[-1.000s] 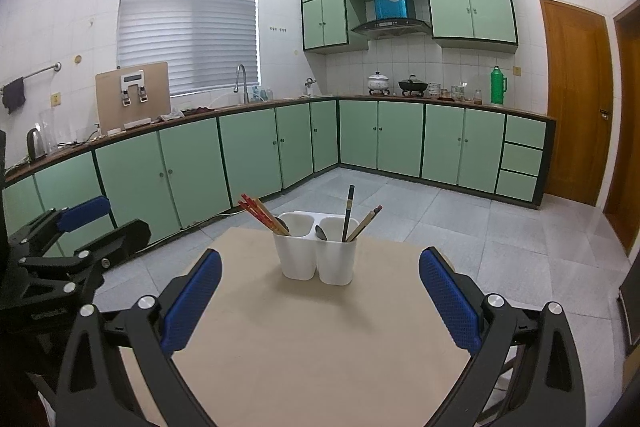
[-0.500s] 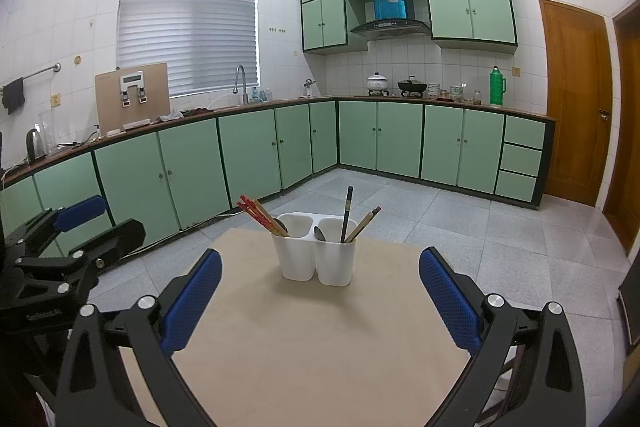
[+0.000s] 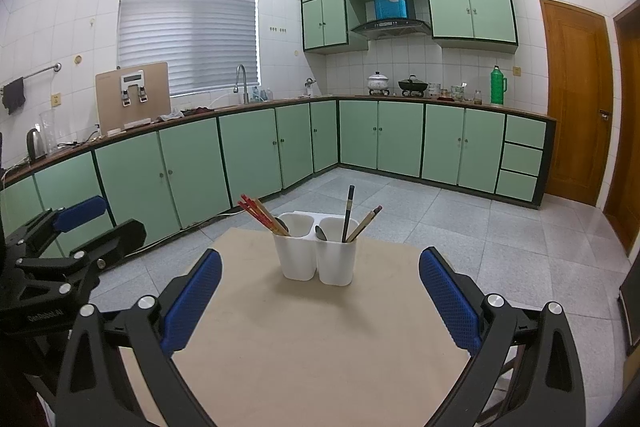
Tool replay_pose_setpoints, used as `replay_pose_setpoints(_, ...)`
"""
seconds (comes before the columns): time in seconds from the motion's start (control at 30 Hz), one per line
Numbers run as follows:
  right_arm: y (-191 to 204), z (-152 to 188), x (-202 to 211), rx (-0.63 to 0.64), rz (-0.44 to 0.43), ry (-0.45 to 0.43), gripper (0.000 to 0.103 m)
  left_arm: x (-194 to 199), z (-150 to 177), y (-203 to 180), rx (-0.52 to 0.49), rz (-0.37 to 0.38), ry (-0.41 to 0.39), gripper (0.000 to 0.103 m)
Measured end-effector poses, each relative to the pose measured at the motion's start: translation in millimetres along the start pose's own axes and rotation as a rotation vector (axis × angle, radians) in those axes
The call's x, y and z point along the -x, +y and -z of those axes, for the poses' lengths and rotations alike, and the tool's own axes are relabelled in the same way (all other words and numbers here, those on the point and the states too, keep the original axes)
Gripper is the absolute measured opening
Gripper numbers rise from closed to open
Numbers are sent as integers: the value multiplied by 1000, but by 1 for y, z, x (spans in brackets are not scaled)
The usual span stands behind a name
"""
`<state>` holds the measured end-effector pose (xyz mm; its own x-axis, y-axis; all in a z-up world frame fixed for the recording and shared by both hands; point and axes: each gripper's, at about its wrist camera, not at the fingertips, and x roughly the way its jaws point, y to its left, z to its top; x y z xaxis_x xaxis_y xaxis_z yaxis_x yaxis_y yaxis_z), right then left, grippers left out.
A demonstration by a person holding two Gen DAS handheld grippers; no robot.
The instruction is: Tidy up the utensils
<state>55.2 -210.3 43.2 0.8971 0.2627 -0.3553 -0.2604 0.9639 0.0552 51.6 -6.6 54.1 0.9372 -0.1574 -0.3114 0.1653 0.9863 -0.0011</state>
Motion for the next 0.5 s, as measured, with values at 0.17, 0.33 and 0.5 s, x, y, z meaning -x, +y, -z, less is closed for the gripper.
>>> replay_pose_setpoints(0.17, 0, 0, 0, 0, -1, 1, 97, 0, 0, 0, 0, 0, 0, 92)
replay_pose_setpoints(0.33, 0, 0, 0, 0, -1, 1, 97, 0, 0, 1, 0, 4, 1, 92)
replay_pose_setpoints(0.5, 0, 0, 0, 1, 0, 2, 97, -1, 2, 0, 5, 8, 4, 92)
